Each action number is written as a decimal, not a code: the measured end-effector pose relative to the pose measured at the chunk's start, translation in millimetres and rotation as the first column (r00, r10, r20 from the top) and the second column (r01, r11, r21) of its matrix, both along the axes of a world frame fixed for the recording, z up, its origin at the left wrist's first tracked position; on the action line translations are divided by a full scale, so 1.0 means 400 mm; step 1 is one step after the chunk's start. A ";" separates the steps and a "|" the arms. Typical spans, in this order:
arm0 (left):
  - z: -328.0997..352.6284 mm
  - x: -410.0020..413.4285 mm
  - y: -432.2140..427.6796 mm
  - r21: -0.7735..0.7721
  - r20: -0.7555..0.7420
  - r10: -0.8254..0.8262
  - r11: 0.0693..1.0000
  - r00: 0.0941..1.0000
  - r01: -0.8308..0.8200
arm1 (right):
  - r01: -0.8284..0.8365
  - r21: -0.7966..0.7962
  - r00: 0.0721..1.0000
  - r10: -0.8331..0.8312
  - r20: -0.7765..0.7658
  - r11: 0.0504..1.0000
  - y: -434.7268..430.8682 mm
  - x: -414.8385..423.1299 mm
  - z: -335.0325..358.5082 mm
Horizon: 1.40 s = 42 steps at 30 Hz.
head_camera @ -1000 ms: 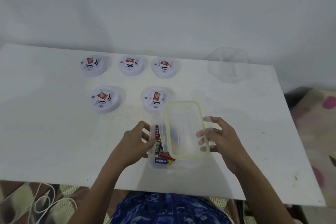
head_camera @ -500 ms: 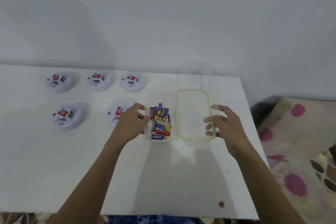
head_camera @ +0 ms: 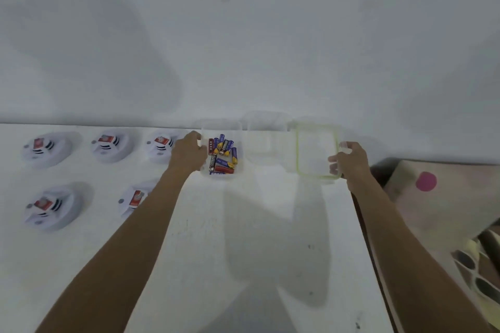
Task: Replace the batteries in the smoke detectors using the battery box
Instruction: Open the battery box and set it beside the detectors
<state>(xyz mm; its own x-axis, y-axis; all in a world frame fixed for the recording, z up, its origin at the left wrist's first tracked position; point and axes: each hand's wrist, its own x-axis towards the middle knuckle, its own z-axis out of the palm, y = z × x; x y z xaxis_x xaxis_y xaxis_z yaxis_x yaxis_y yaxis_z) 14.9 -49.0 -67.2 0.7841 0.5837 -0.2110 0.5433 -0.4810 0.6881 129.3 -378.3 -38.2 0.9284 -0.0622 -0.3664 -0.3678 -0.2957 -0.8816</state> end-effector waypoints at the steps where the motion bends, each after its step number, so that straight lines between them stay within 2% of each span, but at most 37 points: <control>1: 0.000 0.004 0.001 0.011 -0.013 -0.003 1.000 1.000 0.003 | -0.003 -0.018 1.000 0.003 -0.009 1.000 -0.001 0.007 -0.011; 6: -0.005 0.025 0.006 0.023 -0.030 0.002 1.000 1.000 -0.001 | -0.030 -0.107 0.999 0.028 -0.019 0.994 0.010 0.028 -0.068; 9: -0.009 0.042 0.013 0.020 -0.025 0.005 1.000 1.000 -0.005 | -0.018 -0.262 0.999 0.030 0.044 0.965 0.027 0.031 -0.090; 13: -0.013 0.055 0.019 0.023 -0.022 0.000 1.000 1.000 0.001 | 0.015 -0.537 0.976 0.105 0.193 0.844 0.050 0.031 -0.111; 15: -0.015 0.053 0.021 0.020 -0.020 0.002 1.000 1.000 -0.002 | 0.030 -0.627 0.967 0.137 0.215 0.778 0.055 0.028 -0.122; 18: -0.020 0.042 0.021 -0.029 0.012 0.000 1.000 1.000 0.000 | 0.032 -0.775 0.956 0.206 0.207 0.631 0.053 0.025 -0.130; 22: -0.010 0.017 0.016 -0.147 0.071 0.032 0.989 0.997 -0.021 | 0.018 -0.735 0.955 0.206 0.214 0.678 0.052 0.013 -0.121; 24: -0.002 -0.002 0.009 -0.216 0.092 0.053 0.976 0.994 -0.032 | 0.051 -0.756 0.942 0.220 0.253 0.653 0.050 -0.002 -0.113; 26: 0.004 -0.026 0.003 -0.163 0.107 0.036 0.986 0.994 -0.018 | 0.090 -0.758 0.924 0.230 0.305 0.646 0.051 -0.025 -0.103; 30: 0.017 -0.083 0.003 -0.042 0.163 -0.009 0.999 0.987 0.016 | 0.101 -0.666 0.857 0.274 0.435 0.739 0.076 -0.085 -0.070; 33: 0.034 -0.139 0.003 0.045 0.168 -0.077 0.996 0.983 0.071 | 0.030 -0.581 0.796 0.332 0.506 0.814 0.122 -0.149 -0.039; 37: 0.056 -0.231 0.016 0.105 0.232 -0.104 0.991 0.967 0.081 | -0.118 -0.446 0.774 0.363 0.519 0.887 0.204 -0.257 0.010; 42: 0.051 -0.360 0.084 0.142 0.280 -0.131 0.985 0.951 0.094 | -0.322 -0.301 0.756 0.435 0.489 0.898 0.326 -0.402 0.052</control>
<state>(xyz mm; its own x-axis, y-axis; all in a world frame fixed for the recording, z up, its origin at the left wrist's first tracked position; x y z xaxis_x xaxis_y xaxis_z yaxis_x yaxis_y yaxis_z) -129.2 -15.5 -46.8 0.8627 0.4954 0.1017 0.2691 -0.6198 0.7371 -31.7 -247.7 -17.3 0.9308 0.3220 0.1731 0.3196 -0.4870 -0.8128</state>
